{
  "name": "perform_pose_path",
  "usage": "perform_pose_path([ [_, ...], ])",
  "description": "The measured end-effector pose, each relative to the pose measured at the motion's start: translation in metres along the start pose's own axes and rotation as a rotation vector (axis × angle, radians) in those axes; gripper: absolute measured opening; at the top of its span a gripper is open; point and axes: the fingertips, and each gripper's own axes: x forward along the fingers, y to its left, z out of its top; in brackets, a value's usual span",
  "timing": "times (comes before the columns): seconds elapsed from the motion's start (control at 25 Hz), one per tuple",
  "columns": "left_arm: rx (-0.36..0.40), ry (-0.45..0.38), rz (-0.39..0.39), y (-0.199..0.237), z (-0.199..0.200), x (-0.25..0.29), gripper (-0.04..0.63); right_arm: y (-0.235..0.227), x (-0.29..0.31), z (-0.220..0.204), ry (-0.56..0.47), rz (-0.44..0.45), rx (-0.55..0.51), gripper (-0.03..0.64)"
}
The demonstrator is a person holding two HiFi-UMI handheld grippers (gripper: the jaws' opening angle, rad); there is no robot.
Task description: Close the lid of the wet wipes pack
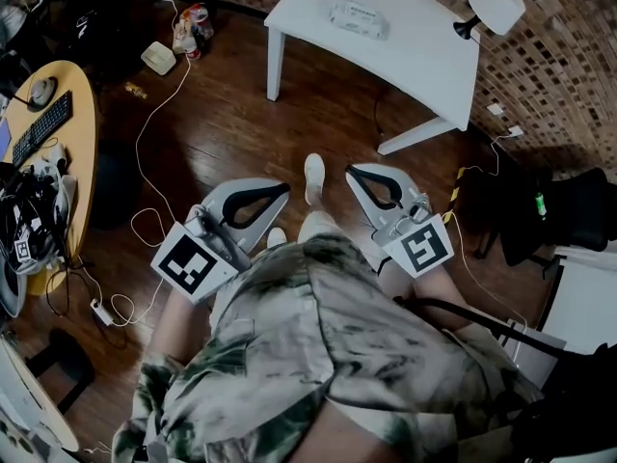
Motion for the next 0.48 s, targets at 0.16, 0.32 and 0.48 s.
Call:
perform_pose_path([
  [0.16,0.0,0.009,0.031,0.027,0.005,0.019,0.0,-0.039,0.024,-0.007,-0.011,0.011,-0.014,0.006],
  [0.32,0.007,0.016,0.059,0.06,0.013,0.043,0.0,-0.087,0.051,-0.015,-0.02,0.02,-0.029,0.006],
  [0.48,-0.001,0.036,0.081,0.091,0.019,0.074,0.0,-0.141,0.071,-0.025,-0.021,0.015,-0.026,0.006],
])
